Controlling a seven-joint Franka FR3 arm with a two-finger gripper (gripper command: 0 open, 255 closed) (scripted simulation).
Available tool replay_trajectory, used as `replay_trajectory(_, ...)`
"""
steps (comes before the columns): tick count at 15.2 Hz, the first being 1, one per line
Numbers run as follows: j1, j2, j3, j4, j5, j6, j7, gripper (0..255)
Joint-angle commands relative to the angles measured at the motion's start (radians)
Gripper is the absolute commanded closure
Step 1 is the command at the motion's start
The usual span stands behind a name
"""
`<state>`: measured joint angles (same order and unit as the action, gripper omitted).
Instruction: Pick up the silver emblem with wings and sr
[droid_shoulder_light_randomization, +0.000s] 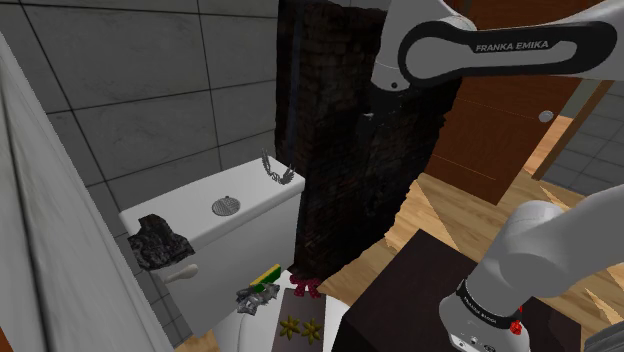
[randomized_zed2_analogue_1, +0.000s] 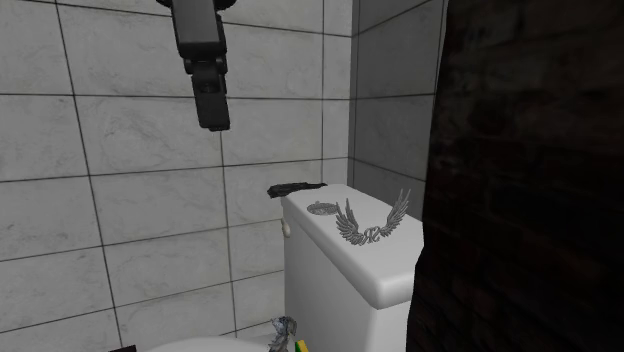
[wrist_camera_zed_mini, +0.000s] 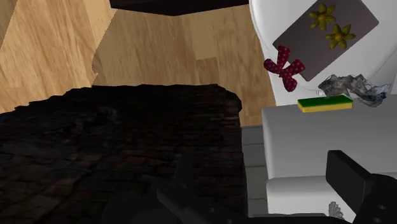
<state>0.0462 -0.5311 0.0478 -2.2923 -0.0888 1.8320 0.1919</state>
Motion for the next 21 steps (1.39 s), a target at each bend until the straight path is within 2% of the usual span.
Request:
replay_trajectory(1, 0.006, 0.07, 0.01, 0.023, 0.002, 0.056, 0.008, 0)
replay_trajectory(11, 0.028, 0.407, 0.051, 0.175, -0.011, 0.272, 0.043, 0)
replay_trajectory(21, 0.064, 0.766, 0.079, 0.457, -0.06, 0.379, 0.08, 0)
